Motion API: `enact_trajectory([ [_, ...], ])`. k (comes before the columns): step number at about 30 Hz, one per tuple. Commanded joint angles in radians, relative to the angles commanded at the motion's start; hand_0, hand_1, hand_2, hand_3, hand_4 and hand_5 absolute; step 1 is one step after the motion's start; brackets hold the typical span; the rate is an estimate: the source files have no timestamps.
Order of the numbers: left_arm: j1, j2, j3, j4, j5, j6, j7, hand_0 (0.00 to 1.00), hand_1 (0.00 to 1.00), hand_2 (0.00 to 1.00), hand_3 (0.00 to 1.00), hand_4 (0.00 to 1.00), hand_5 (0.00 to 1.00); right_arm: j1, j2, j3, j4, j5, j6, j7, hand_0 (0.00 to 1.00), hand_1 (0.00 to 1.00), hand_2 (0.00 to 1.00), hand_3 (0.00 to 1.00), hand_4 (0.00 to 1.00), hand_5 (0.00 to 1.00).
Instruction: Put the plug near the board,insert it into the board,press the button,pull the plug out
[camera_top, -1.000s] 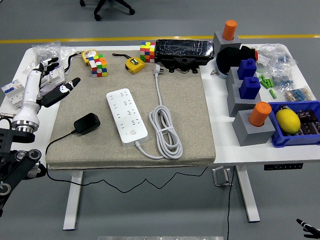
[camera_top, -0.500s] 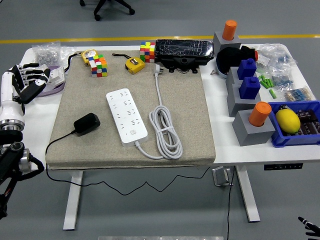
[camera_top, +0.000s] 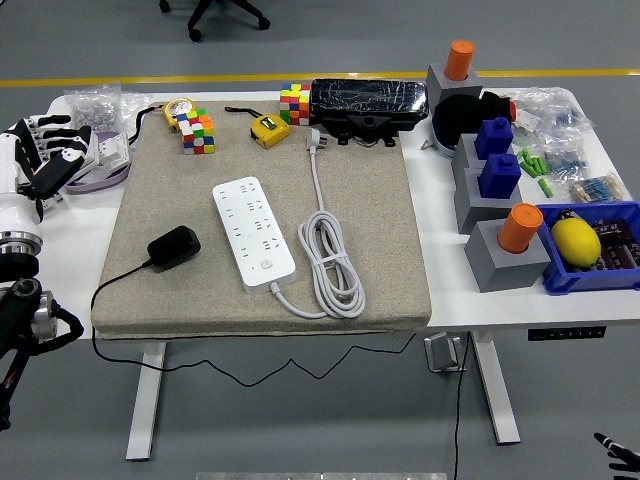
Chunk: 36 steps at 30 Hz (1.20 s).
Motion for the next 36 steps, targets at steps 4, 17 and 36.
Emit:
enact_trajectory([
  [4,0.003,0.001,0.000,-0.004,0.001,-0.003,0.004,0.489,0.526,0.520,0.550,0.773,0.255,-0.003,0.001,0.000,0.001,0.000,0.000,0.000,0.645,0.642,0.614,0.545,0.971,0.537],
  [17,0.008,-0.002,0.001,-0.016,0.010,-0.013,0.019,0.490,0.530,0.522,0.549,0.770,0.261,-0.007,0.001,0.004,0.003,-0.001,0.000,0.001,0.646,0.642,0.614,0.544,0.969,0.537],
  [36,0.010,-0.001,0.000,-0.017,0.013,-0.018,0.030,0.497,0.534,0.525,0.549,0.766,0.265,-0.007,0.004,0.008,0.004,-0.003,0.002,-0.001,0.646,0.642,0.615,0.544,0.969,0.537],
])
